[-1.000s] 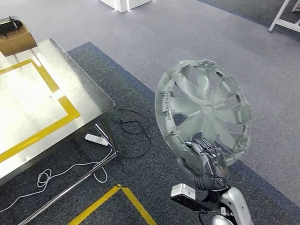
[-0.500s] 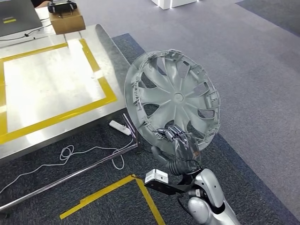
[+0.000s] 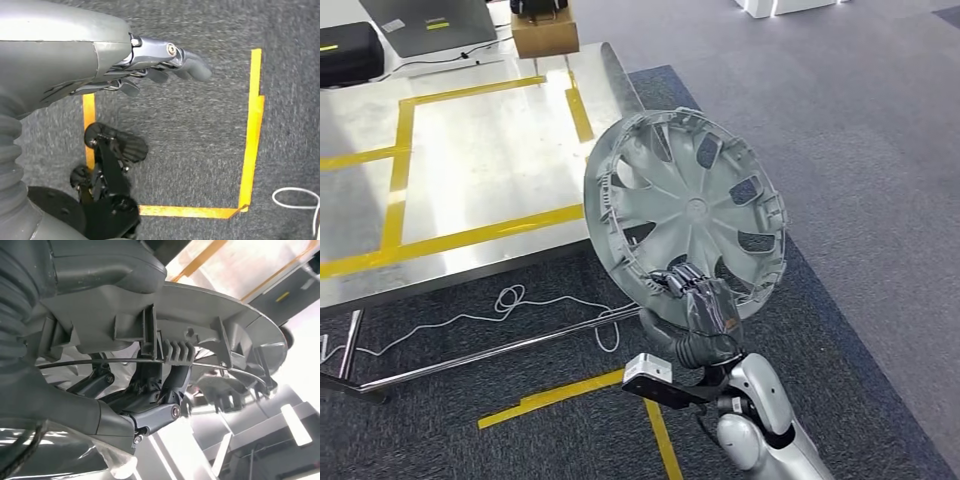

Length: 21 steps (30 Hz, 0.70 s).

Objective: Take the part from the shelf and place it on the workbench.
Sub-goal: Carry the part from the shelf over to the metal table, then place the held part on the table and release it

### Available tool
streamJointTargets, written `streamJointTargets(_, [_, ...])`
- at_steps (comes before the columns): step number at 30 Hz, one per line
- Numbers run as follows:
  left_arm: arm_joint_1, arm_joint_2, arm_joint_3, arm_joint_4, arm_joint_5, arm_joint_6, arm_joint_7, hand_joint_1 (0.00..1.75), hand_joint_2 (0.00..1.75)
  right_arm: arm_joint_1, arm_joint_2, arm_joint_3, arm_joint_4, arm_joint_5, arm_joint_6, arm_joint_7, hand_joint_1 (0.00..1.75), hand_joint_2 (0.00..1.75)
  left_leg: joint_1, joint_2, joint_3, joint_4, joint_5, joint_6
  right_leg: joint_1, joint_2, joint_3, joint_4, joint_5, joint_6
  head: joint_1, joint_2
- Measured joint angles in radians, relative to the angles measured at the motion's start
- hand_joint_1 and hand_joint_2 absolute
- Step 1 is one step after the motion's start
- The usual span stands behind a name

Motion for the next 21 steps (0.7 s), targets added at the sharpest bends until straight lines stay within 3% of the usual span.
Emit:
streamJointTargets(1, [-0.002, -0.001, 0.0, 0.0, 0.0, 0.0, 0.0, 0.0, 1.75, -0.002, 0.002, 0.0, 0.002, 0.0, 0.001, 0.0, 1.75, 1.75, -0.002, 0.034, -0.03, 0.062, -0.031, -0.004, 0.003, -0.017, 0.002, -0.001, -0.001, -0.005, -0.003, 0.0])
streamJointTargets(2, [-0.004, -0.001, 0.0, 0.0, -0.001, 0.0, 0.001, 0.0, 1.75, -0.004, 0.002, 0.001, 0.004, 0.001, 0.001, 0.0, 1.75, 1.75, 0.0, 0.051, -0.063, 0.132, -0.062, -0.007, 0.005, -0.033, 0.003, -0.001, -0.003, -0.009, -0.004, 0.0])
streamJointTargets(4, [-0.005, 0.0, 0.0, 0.0, -0.004, 0.0, 0.001, 0.0, 1.75, -0.007, 0.002, 0.003, 0.009, 0.0, 0.001, 0.002, 1.75, 1.75, 0.002, 0.061, -0.103, 0.219, -0.084, -0.012, 0.008, -0.064, 0.005, 0.0, -0.006, -0.011, -0.005, 0.0])
streamJointTargets(5, [-0.004, 0.0, 0.0, 0.0, -0.009, 0.0, 0.001, 0.0, 1.75, -0.007, 0.002, 0.005, 0.011, -0.001, 0.0, 0.004, 1.75, 1.75, 0.003, 0.064, -0.095, 0.204, -0.065, -0.013, 0.009, -0.078, 0.007, 0.0, -0.009, -0.01, -0.005, 0.0])
streamJointTargets(6, [-0.003, 0.0, 0.0, 0.0, -0.016, 0.002, 0.001, 0.0, 1.75, -0.004, 0.002, 0.005, 0.012, -0.001, -0.002, 0.007, 1.75, 1.75, 0.003, 0.07, -0.067, 0.152, -0.032, -0.013, 0.009, -0.091, 0.01, 0.001, -0.011, -0.008, -0.005, 0.0])
streamJointTargets(8, [-0.004, -0.002, 0.0, 0.0, -0.037, 0.012, 0.0, 0.0, 1.75, 0.015, -0.005, 0.002, 0.005, -0.002, -0.014, 0.012, 1.75, 1.75, -0.003, 0.107, 0.007, 0.01, 0.025, -0.006, 0.012, -0.116, 0.016, 0.006, -0.02, 0.002, -0.006, 0.0])
streamJointTargets(10, [-0.007, -0.01, 0.0, 0.0, -0.055, 0.025, -0.001, 0.0, 1.75, 0.05, -0.023, -0.009, -0.016, -0.001, -0.033, 0.012, 1.75, 1.75, -0.01, 0.13, 0.039, -0.055, 0.037, 0.008, 0.018, -0.139, 0.02, 0.01, -0.028, 0.013, -0.006, 0.0])
streamJointTargets(12, [-0.004, -0.018, -0.001, 0.0, -0.061, 0.034, -0.003, 0.0, 1.75, 0.081, -0.041, -0.021, -0.035, -0.002, -0.044, 0.009, 1.75, 1.75, -0.013, 0.114, 0.036, -0.056, 0.035, 0.021, 0.019, -0.158, 0.024, 0.011, -0.032, 0.022, -0.005, 0.0])
streamJointTargets(13, [-0.001, -0.022, -0.001, 0.0, -0.063, 0.037, -0.003, 0.0, 1.75, 0.092, -0.047, -0.027, -0.044, -0.002, -0.047, 0.008, 1.75, 1.75, -0.012, 0.104, 0.035, -0.058, 0.036, 0.026, 0.018, -0.149, 0.022, 0.014, -0.039, 0.027, -0.004, 0.0])
streamJointTargets(15, [-0.002, -0.028, -0.001, 0.0, -0.066, 0.038, -0.004, 0.0, 1.75, 0.108, -0.057, -0.035, -0.057, -0.002, -0.051, 0.007, 1.75, 1.75, -0.007, 0.086, 0.033, -0.062, 0.04, 0.038, 0.012, -0.092, -0.003, 0.065, -0.076, 0.037, 0.0, 0.0])
streamJointTargets(16, [-0.005, -0.031, -0.001, 0.0, -0.069, 0.038, -0.005, 0.0, 1.75, 0.115, -0.062, -0.04, -0.064, -0.002, -0.052, 0.006, 1.75, 1.75, -0.005, 0.077, 0.032, -0.062, 0.042, 0.042, 0.009, -0.057, -0.031, 0.123, -0.108, 0.04, 0.002, 0.0])
streamJointTargets(18, [-0.011, -0.034, -0.002, 0.0, -0.075, 0.041, -0.007, 0.0, 1.75, 0.131, -0.073, -0.047, -0.073, -0.002, -0.056, 0.0, 1.75, 1.75, -0.005, 0.054, 0.029, -0.062, 0.044, 0.048, 0.009, -0.029, -0.096, 0.259, -0.164, 0.042, 0.004, 0.0])
streamJointTargets(19, [-0.013, -0.036, -0.002, 0.0, -0.077, 0.045, -0.007, 0.0, 1.75, 0.143, -0.079, -0.052, -0.078, -0.003, -0.058, -0.002, 1.75, 1.75, -0.006, 0.04, 0.029, -0.062, 0.044, 0.049, 0.009, -0.026, -0.116, 0.297, -0.171, 0.043, 0.004, 0.0])
streamJointTargets(20, [-0.014, -0.039, -0.002, 0.0, -0.08, 0.05, -0.007, 0.0, 1.75, 0.155, -0.084, -0.058, -0.084, -0.006, -0.06, -0.005, 1.75, 1.75, -0.006, 0.025, 0.029, -0.061, 0.045, 0.049, 0.009, -0.024, -0.118, 0.297, -0.157, 0.042, 0.004, 0.0])
streamJointTargets(21, [-0.013, -0.042, -0.002, 0.0, -0.083, 0.055, -0.007, 0.0, 1.75, 0.168, -0.089, -0.064, -0.09, -0.01, -0.061, -0.007, 1.75, 1.75, -0.006, 0.01, 0.029, -0.06, 0.045, 0.048, 0.008, -0.02, -0.1, 0.257, -0.126, 0.04, 0.004, 0.0])
